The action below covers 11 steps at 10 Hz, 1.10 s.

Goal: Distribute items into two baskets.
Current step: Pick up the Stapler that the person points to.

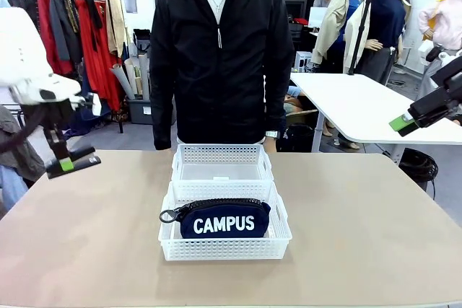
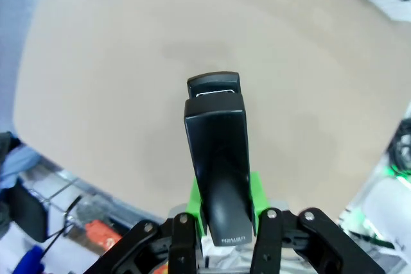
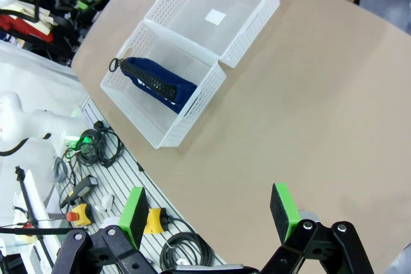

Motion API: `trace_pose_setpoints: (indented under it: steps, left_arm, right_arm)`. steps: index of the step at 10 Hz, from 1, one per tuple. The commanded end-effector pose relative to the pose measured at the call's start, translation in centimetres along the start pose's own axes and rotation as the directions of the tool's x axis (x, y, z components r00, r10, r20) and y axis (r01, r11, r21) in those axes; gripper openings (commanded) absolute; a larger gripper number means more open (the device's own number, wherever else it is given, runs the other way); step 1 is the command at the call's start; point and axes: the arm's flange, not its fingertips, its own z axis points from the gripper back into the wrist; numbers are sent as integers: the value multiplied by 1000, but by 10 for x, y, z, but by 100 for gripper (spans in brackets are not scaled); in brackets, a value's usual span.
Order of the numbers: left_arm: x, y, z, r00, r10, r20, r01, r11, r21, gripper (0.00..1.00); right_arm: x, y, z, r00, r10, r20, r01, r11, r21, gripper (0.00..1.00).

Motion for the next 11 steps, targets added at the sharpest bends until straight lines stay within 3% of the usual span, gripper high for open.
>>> trace_pose_setpoints:
  steps: [1, 3, 11]
  left_arm:
    - [-5, -19, 29, 998, -62, 0, 62, 997, 45, 0]
    - [2, -28, 51, 995, -99, 0, 98, 993, 69, 0]
    - [4, -30, 54, 998, -70, 11, 69, 995, 65, 0]
  right_arm:
    - [1, 2, 0, 1000, -8, 2, 8, 1000, 0, 100]
    - [1, 2, 0, 1000, -8, 2, 8, 1000, 0, 100]
    - [1, 2, 0, 1000, -8, 2, 8, 1000, 0, 100]
